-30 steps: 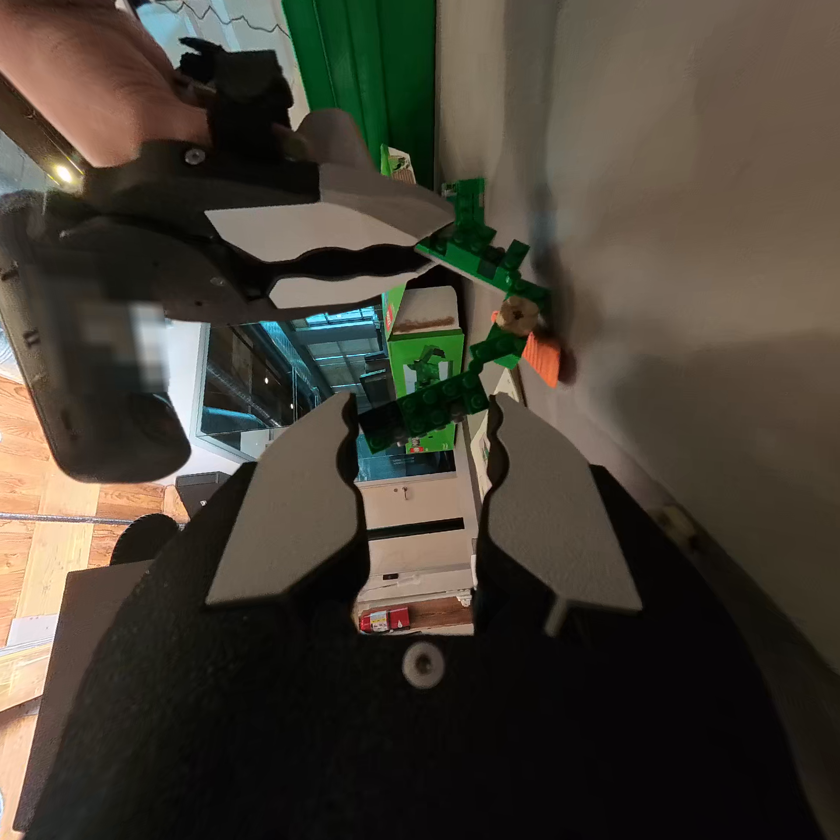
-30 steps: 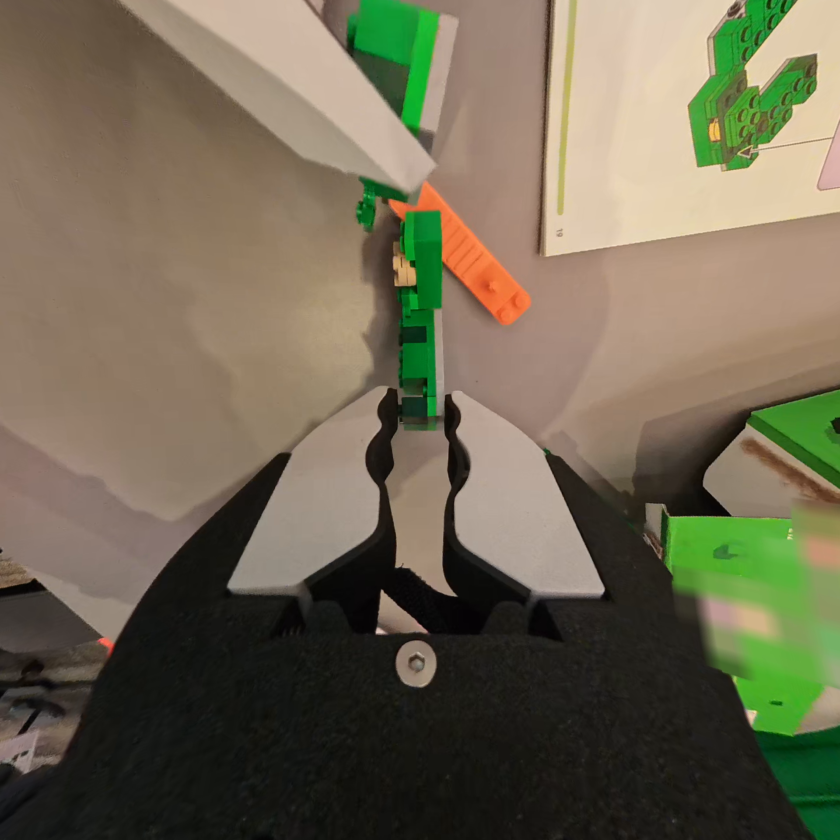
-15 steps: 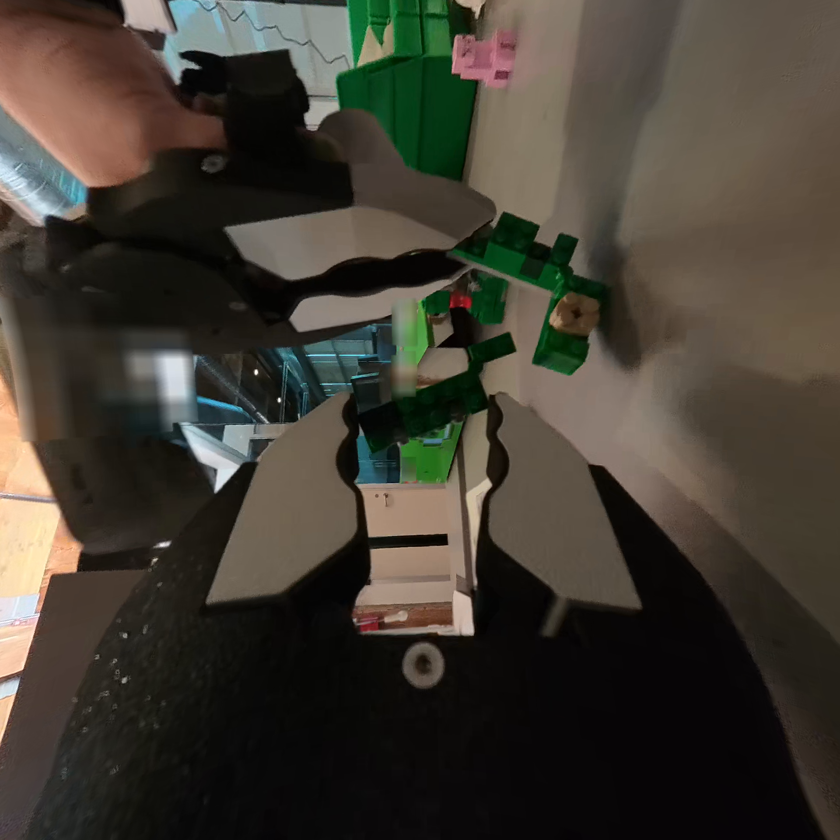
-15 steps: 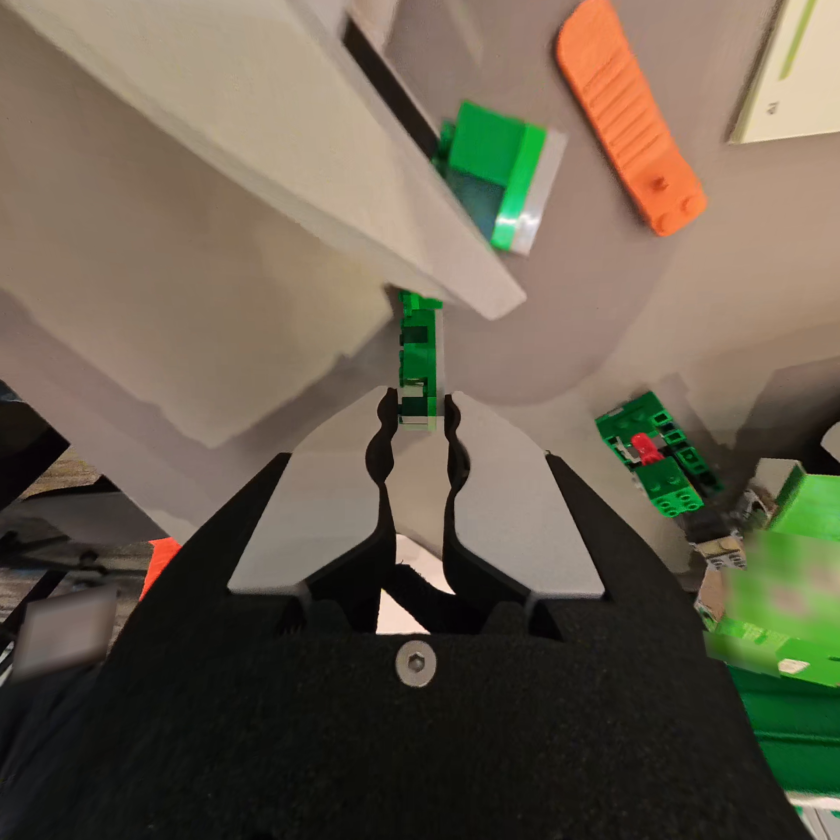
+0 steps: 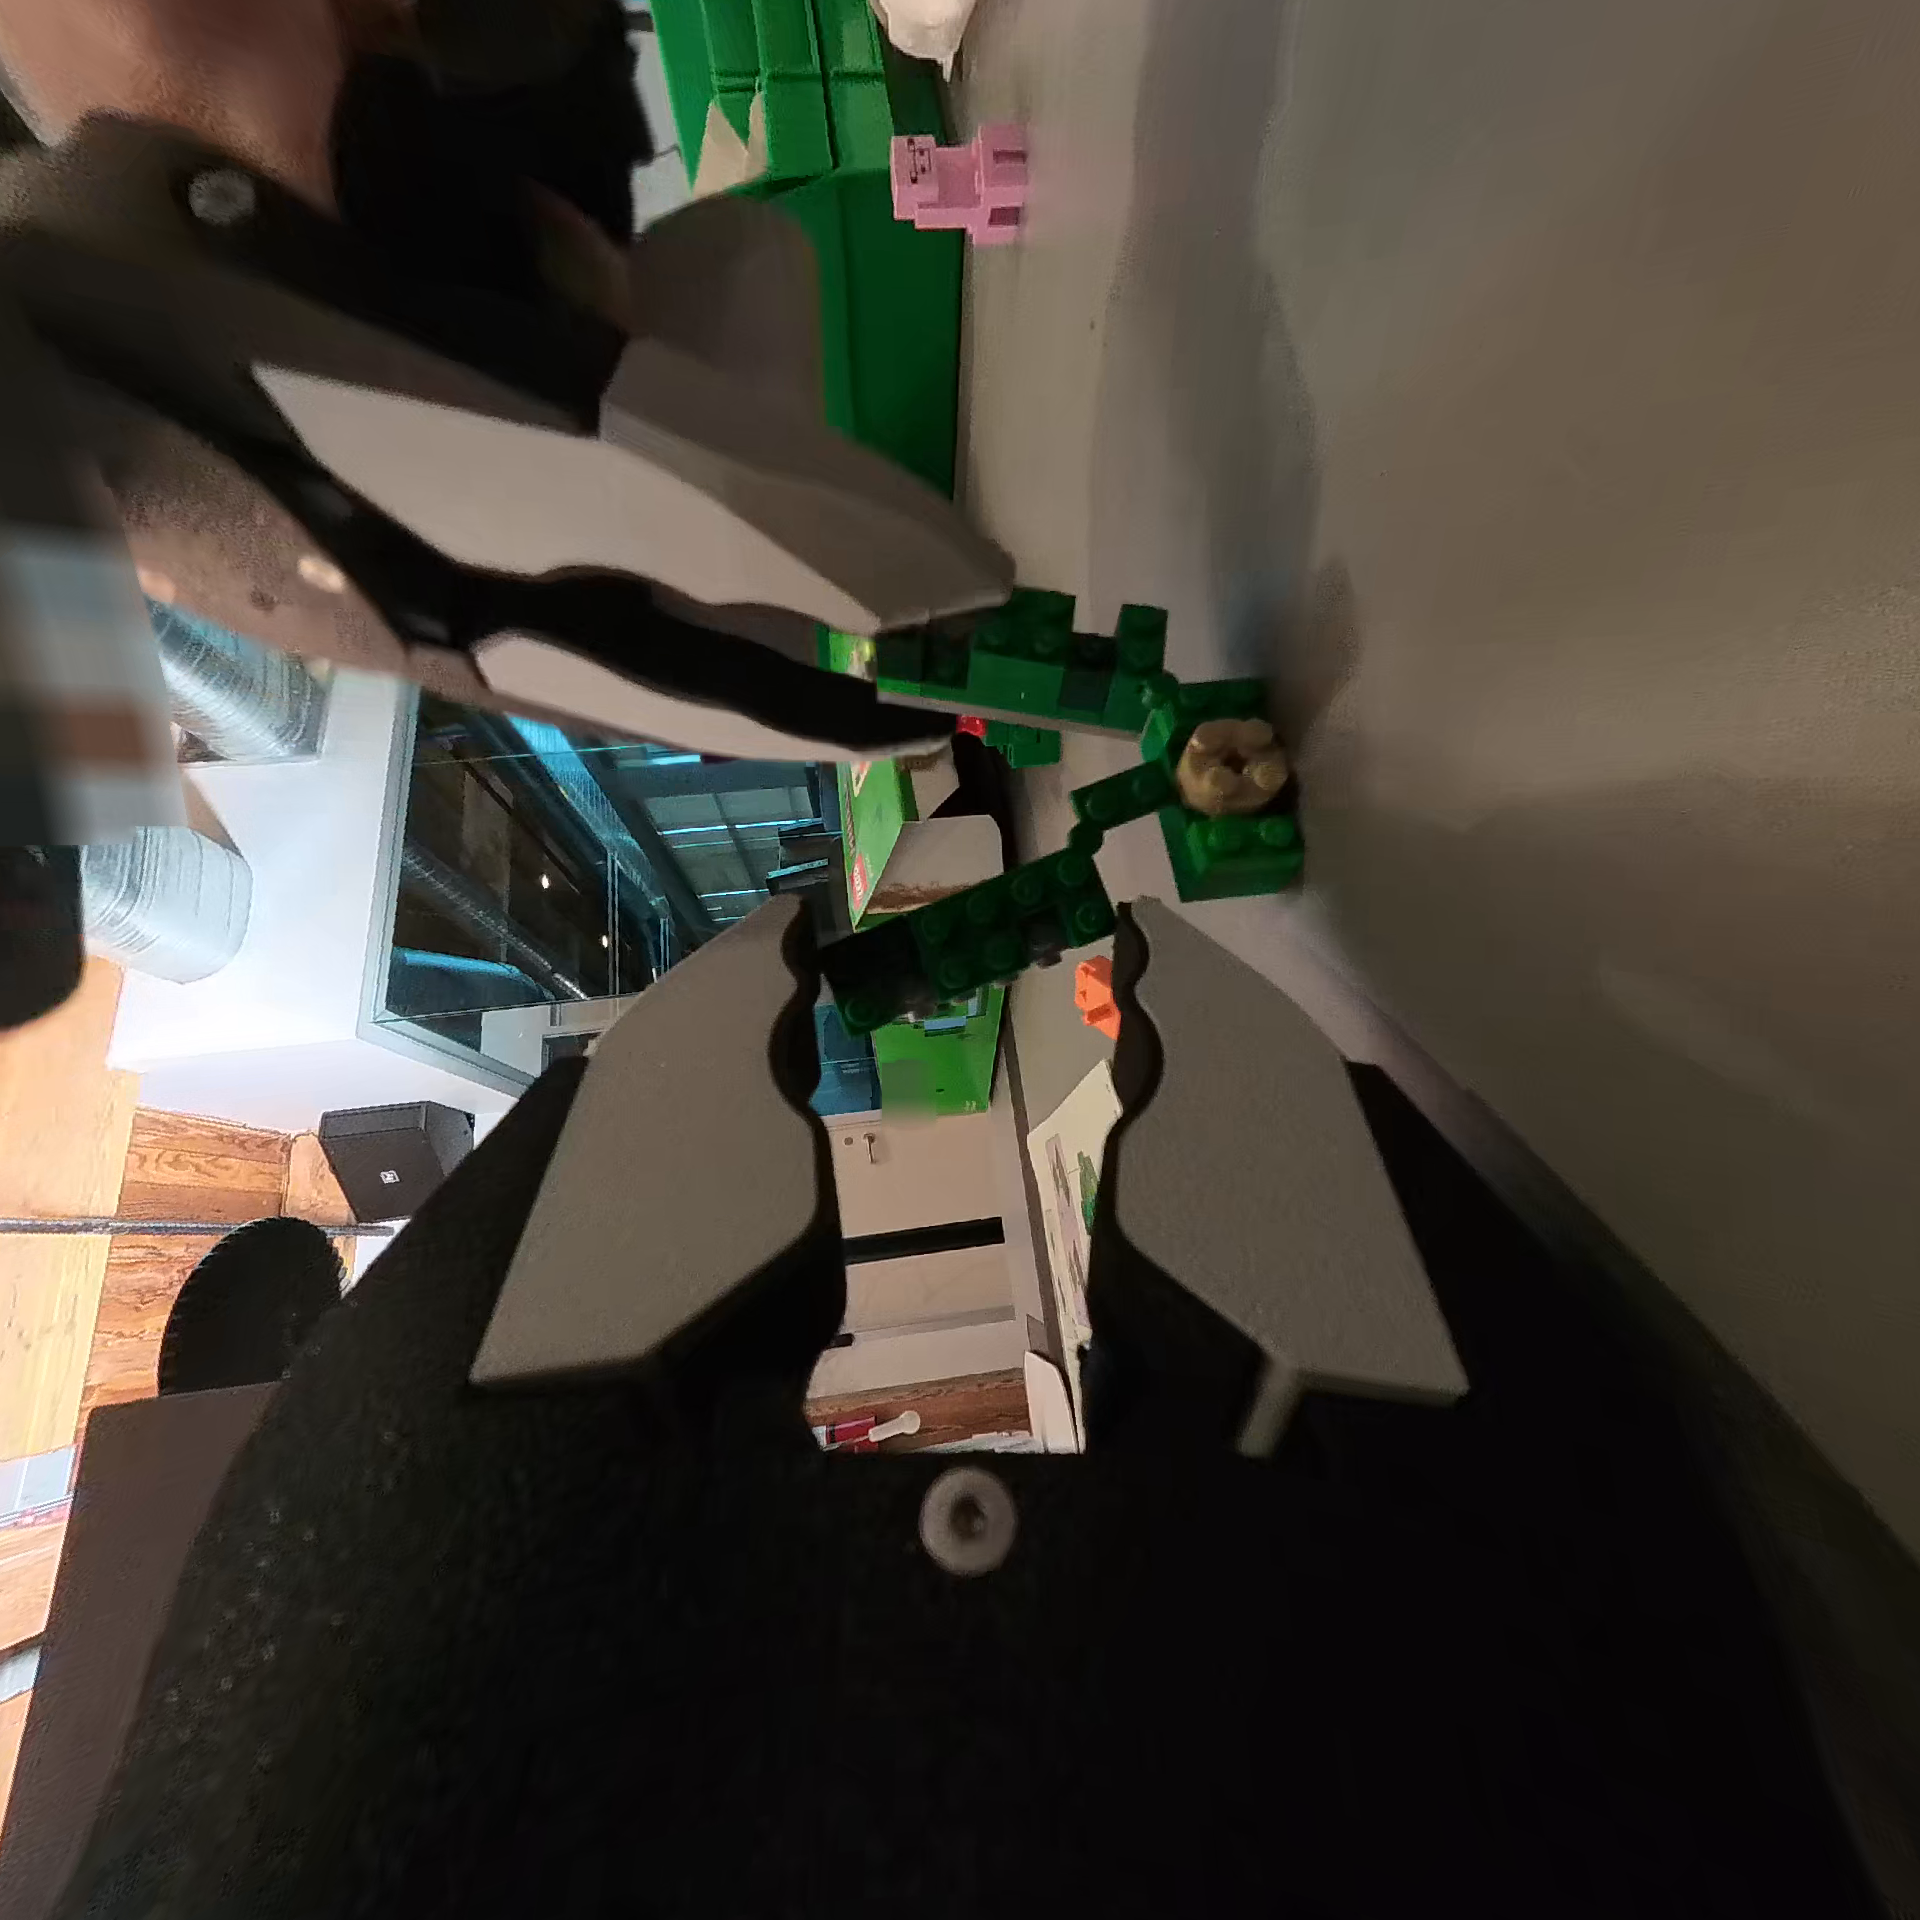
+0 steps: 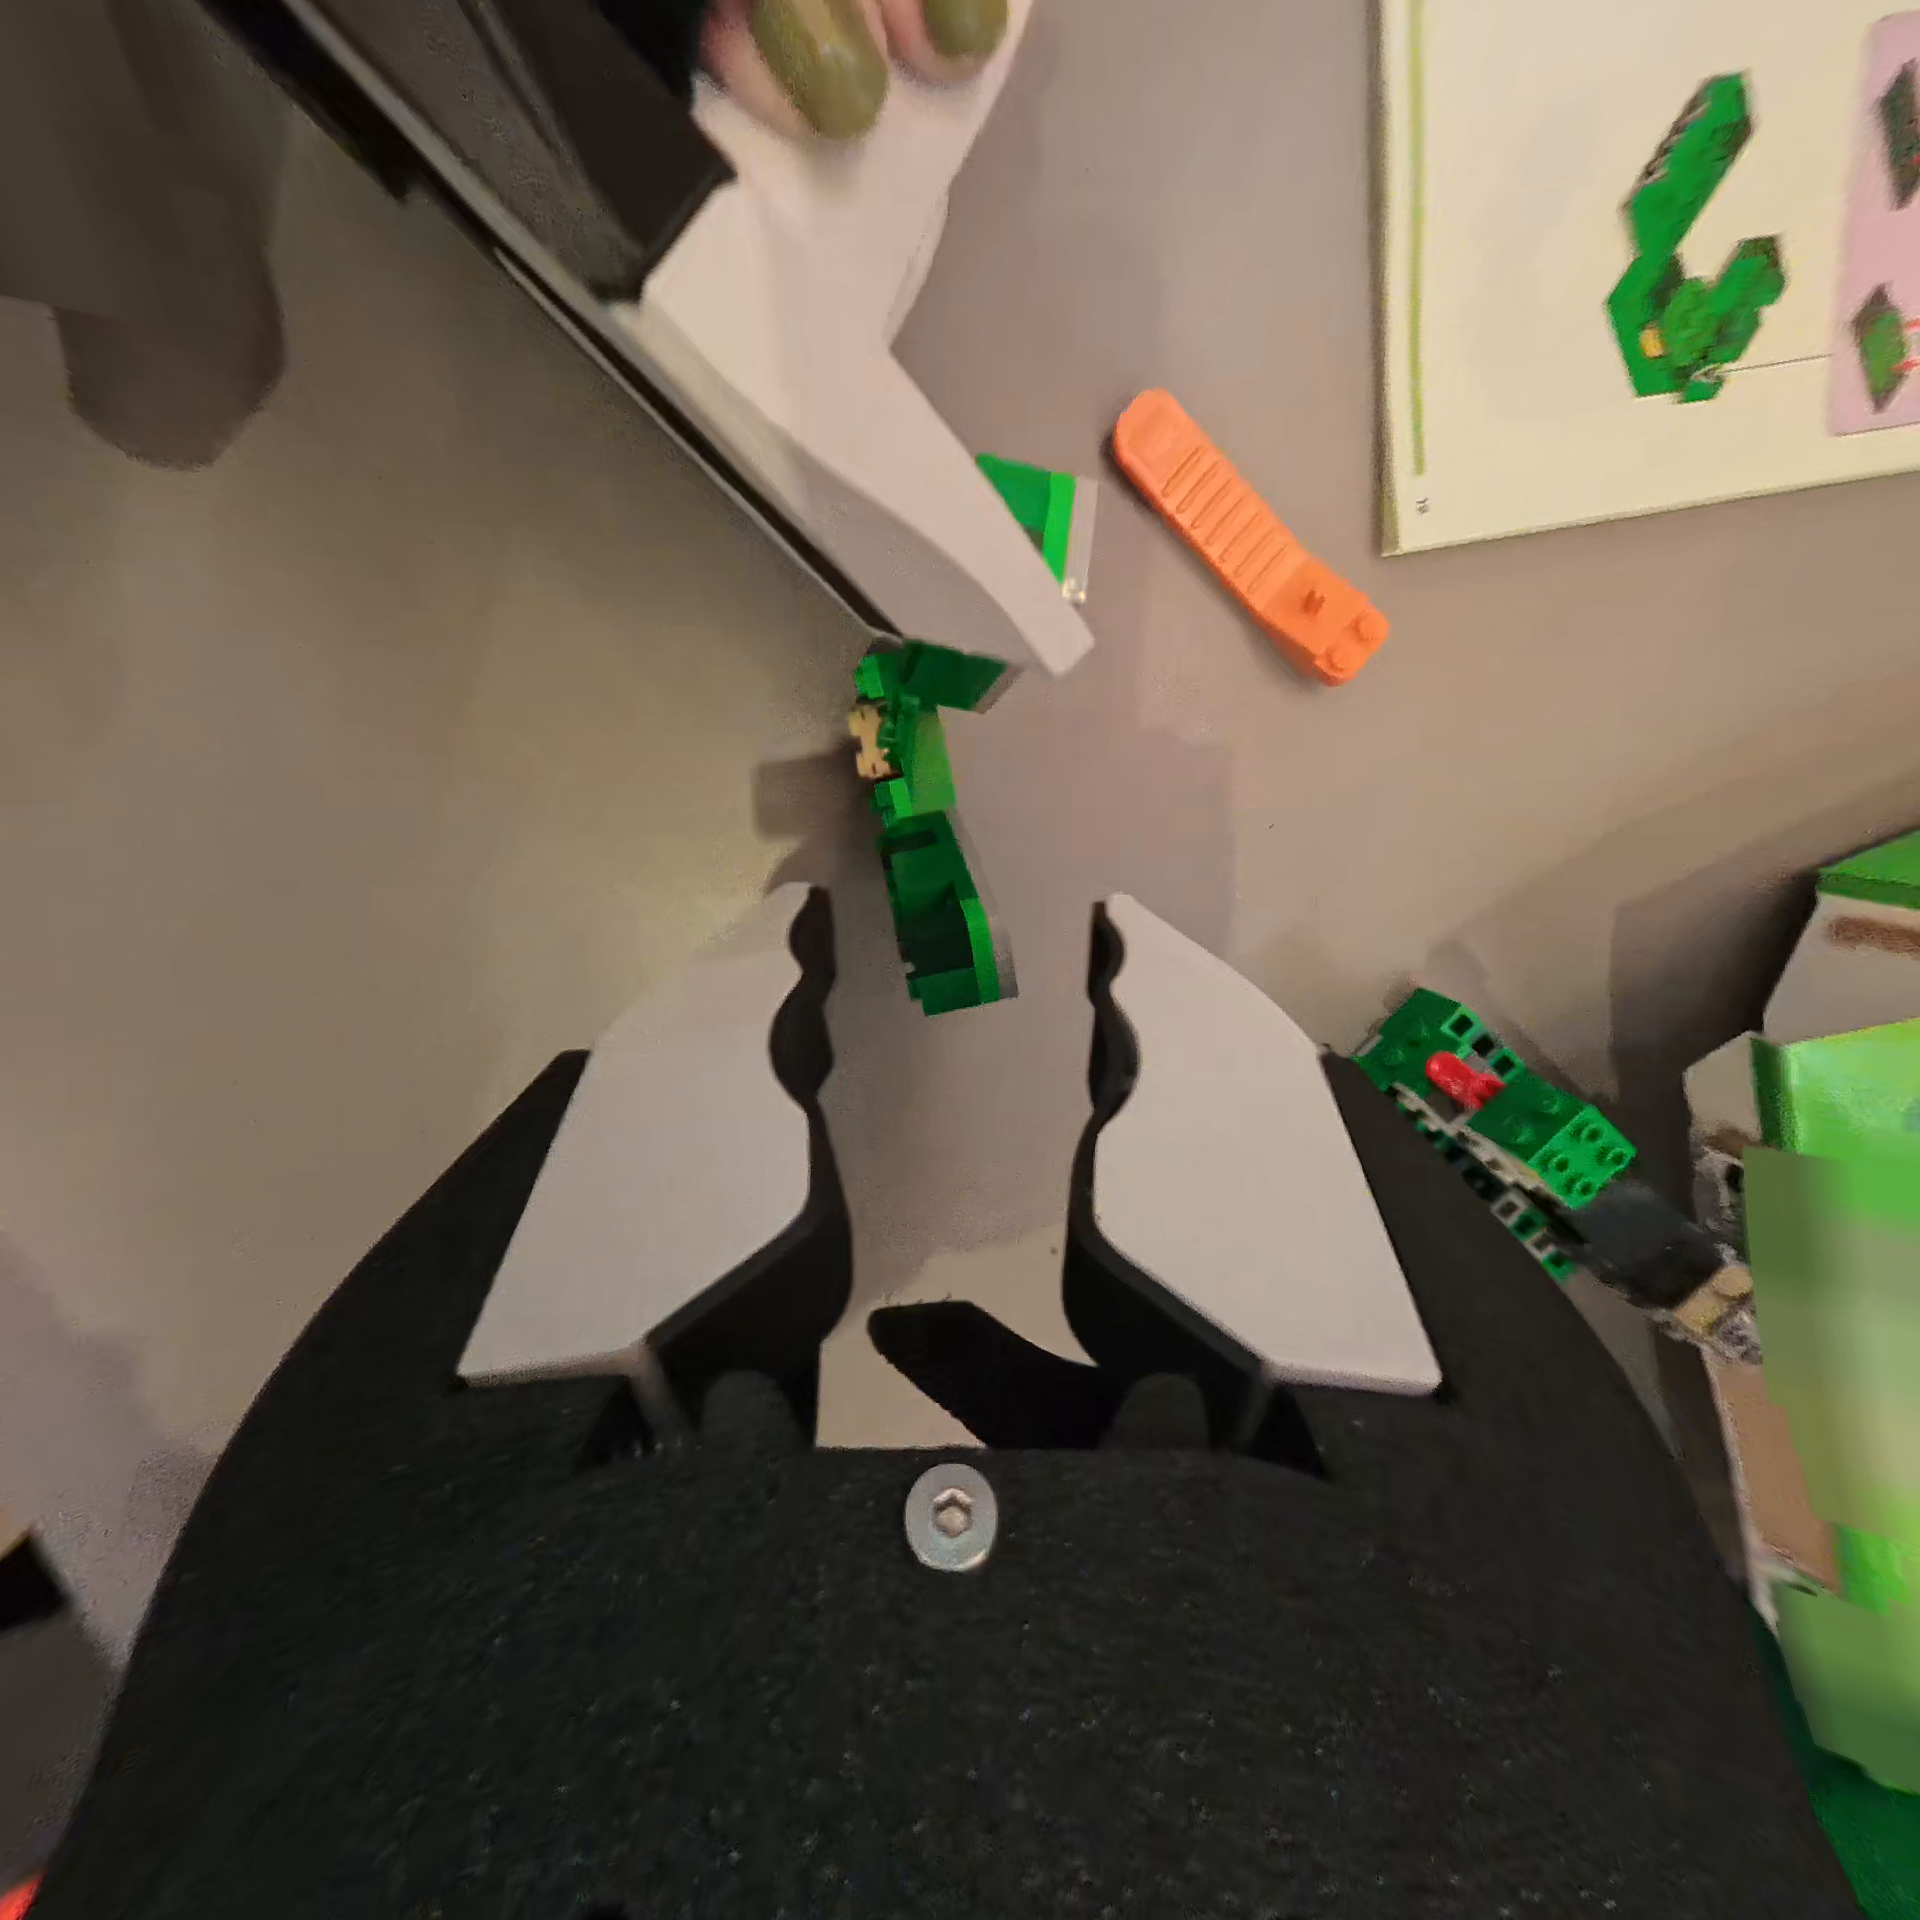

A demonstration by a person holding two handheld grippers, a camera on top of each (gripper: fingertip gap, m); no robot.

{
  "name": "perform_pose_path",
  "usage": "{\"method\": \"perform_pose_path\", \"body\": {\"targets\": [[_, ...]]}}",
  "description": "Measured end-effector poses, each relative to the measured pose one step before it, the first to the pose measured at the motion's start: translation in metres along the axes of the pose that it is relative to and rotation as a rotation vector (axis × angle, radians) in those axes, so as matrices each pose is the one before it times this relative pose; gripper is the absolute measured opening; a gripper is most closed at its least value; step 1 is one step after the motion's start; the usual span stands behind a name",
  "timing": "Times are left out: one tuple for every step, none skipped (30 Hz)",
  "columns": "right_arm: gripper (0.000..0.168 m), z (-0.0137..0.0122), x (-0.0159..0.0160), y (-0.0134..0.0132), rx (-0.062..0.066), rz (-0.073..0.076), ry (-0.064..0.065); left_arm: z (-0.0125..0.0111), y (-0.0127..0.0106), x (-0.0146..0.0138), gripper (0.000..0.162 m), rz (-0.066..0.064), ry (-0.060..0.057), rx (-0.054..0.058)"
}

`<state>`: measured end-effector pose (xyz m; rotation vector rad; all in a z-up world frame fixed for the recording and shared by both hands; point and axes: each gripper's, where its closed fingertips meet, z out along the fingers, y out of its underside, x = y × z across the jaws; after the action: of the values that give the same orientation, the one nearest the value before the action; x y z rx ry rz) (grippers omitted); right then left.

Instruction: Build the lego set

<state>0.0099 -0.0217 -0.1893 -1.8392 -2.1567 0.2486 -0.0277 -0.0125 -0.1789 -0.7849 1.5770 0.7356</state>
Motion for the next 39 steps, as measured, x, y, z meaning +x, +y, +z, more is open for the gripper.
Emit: {"method": "perform_pose_path", "body": {"targets": [[0.055,0.00045,0.00103,0.00058,0.0675,0.016,0.0216,-0.00004,0.00021,0.00011,0.054,-0.0008,0.0002,0.0007],[0.056,0.00057,0.00206,0.00147,0.0747,0.0149,0.0259,-0.00006,0.00007,0.00016,0.054,-0.0004,0.0,0.0013],[0.058,0.00142,-0.00053,0.0023,0.0765,0.0077,0.0046,-0.00021,0.00009,0.00002,0.054,-0.0005,-0.0006,0.0014],[0.06,0.00218,-0.00228,0.00168,0.0819,-0.0023,-0.0078,-0.00011,0.00018,0.00012,0.054,0.0005,-0.0005,0.0005],[0.06,0.00265,-0.00229,0.00095,0.0827,-0.014,-0.0053,-0.00006,0.00027,0.00008,0.054,0.0013,-0.0004,0.0008],[0.059,0.00247,-0.00248,0.00002,0.0785,-0.0227,-0.0049,-0.00002,0.00037,0.00016,0.054,0.0004,-0.0004,0.0011],[0.055,0.00207,-0.00117,0.00037,0.0602,-0.013,0.0015,0.00003,0.0005,0.00021,0.054,-0.0007,0.0004,0.0],[0.052,0.00156,-0.00134,0.00103,0.0333,0.0038,-0.0088,-0.00015,0.00057,0.00027,0.054,-0.0003,0.0008,0.0002],[0.047,0.00072,-0.0019,0.0012,0.0126,0.0135,-0.0222,0.00008,0.00062,0.00042,0.054,0.0002,0.0018,-0.0006],[0.042,-0.00029,0.00137,0.0001,0.0121,0.0092,-0.0013,0.00006,0.00069,0.00109,0.054,0.0006,0.0056,-0.0012],[0.036,-0.00128,0.00396,-0.00019,0.0137,-0.0024,0.0179,0.00045,0.00002,0.00271,0.054,0.0038,0.0148,0.0009],[0.033,-0.00156,0.0032,0.00018,0.0119,-0.0059,0.0133,0.00068,-0.00069,0.00438,0.054,0.0125,0.0196,0.0016],[0.031,-0.00145,0.00077,-0.00023,0.0155,0.0036,-0.0042,0.00053,-0.00105,0.00296,0.054,0.0235,0.0071,0.0001],[0.031,-0.00074,-0.00064,-0.0007,0.0177,0.0162,-0.017,-0.00053,-0.0016,-0.00075,0.054,0.0265,-0.0131,0.0006],[0.031,-0.00016,-0.00168,-0.001,0.0177,0.0211,-0.0235,-0.00058,-0.00234,-0.00048,0.053,0.0125,-0.0048,0.0059],[0.03,0.00007,-0.00127,-0.00153,0.0185,0.0157,-0.0175,-0.00013,-0.00103,-0.00011,0.053,0.0003,0.0,0.0004],[0.027,0.00015,-0.00061,-0.00174,0.0184,0.0055,-0.0073,0.00012,0.00006,0.00001,0.054,0.0016,0.0015,-0.0019],[0.023,0.0,0.00037,-0.00167,0.0137,-0.0025,0.003,-0.00008,0.00001,-0.00001,0.054,-0.0006,0.0005,0.0026],[0.021,0.00006,0.00038,-0.00088,0.0025,-0.0061,0.0038,-0.00005,0.00014,0.00009,0.053,-0.0027,0.0009,0.0021],[0.021,0.00015,0.00008,-0.00002,-0.0069,-0.0062,0.0028,-0.00008,0.00023,0.00006,0.054,-0.0015,0.0016,0.0001],[0.02,0.00007,-0.00022,-0.00026,-0.0065,-0.0068,0.0008,-0.00007,-0.00008,-0.00003,0.053,0.0014,0.0005,0.0002],[0.02,0.00004,-0.00016,-0.00018,-0.0098,-0.0045,-0.0003,-0.00002,-0.0001,-0.00008,0.053,0.0036,-0.0001,-0.0004],[0.02,0.00009,-0.0002,-0.00033,-0.0122,-0.002,-0.0024,-0.00013,-0.00012,-0.0001,0.053,0.0054,-0.0002,-0.0002],[0.02,0.00013,-0.00002,-0.00025,-0.0151,-0.002,-0.0024,-0.00006,-0.00023,-0.00011,0.054,0.0033,-0.0004,0.0],[0.02,0.00022,0.00001,-0.00048,-0.0167,-0.0033,-0.002,-0.00002,0.00003,0.00002,0.053,0.0005,0.0004,-0.0003],[0.02,0.00023,-0.00001,-0.00079,-0.0171,-0.0067,-0.0015,-0.00003,-0.00001,-0.00001,0.054,0.0001,0.0013,0.0009],[0.02,0.00044,-0.00002,-0.00102,-0.0158,-0.0095,-0.0003,-0.00005,0.00003,0.00007,0.053,-0.0018,0.0009,0.0006],[0.02,0.00063,-0.00011,-0.00141,-0.0138,-0.0104,-0.0004,-0.00001,0.0,-0.00005,0.054,0.0,0.0004,0.0001],[0.02,0.00088,-0.00016,-0.00155,-0.0102,-0.0095,0.0001,-0.00007,-0.00004,-0.00009,0.054,0.0031,-0.0006,-0.0003],[0.02,0.00112,-0.00046,-0.00175,-0.0055,-0.0079,-0.0016,0.0,-0.0001,-0.00012,0.054,0.0032,-0.0011,-0.0012],[0.02,0.00106,-0.00029,-0.00165,-0.0019,-0.004,-0.0019,-0.00008,0.00001,0.00001,0.054,0.002,-0.0002,-0.0013],[0.02,0.00098,-0.0003,-0.00111,0.0007,-0.0006,-0.0017,0.00002,-0.00003,-0.0001,0.054,0.0002,0.0003,-0.0003],[0.02,0.00065,0.00036,-0.00033,0.0036,0.0043,0.002,-0.00013,-0.00002,0.00001,0.054,-0.0009,0.0001,0.0004],[0.022,0.00042,0.00053,0.00028,0.0085,0.0137,0.0005,0.00002,-0.00004,0.0,0.054,-0.0003,-0.0002,0.0003],[0.026,0.00003,-0.00017,0.00069,0.0151,0.0246,-0.0091,-0.00013,-0.00015,-0.00009,0.054,0.0007,-0.0012,0.0002],[0.035,0.00051,-0.00128,0.00253,0.0063,0.0284,-0.0212,-0.00007,-0.0002,-0.00005,0.054,0.0014,-0.0009,-0.0008],[0.042,0.00151,-0.00108,0.00429,-0.0039,0.032,-0.0208,-0.00006,-0.00007,-0.00012,0.054,0.0009,-0.0003,-0.0005],[0.047,0.00231,-0.00145,0.005,-0.0121,0.028,-0.0225,-0.00005,-0.0001,-0.00003,0.054,-0.0013,-0.0001,-0.0002],[0.05,0.00289,-0.00111,0.00423,-0.0136,0.0172,-0.0153,0.00008,0.00004,0.00003,0.054,-0.0014,0.0002,0.0003]]}}
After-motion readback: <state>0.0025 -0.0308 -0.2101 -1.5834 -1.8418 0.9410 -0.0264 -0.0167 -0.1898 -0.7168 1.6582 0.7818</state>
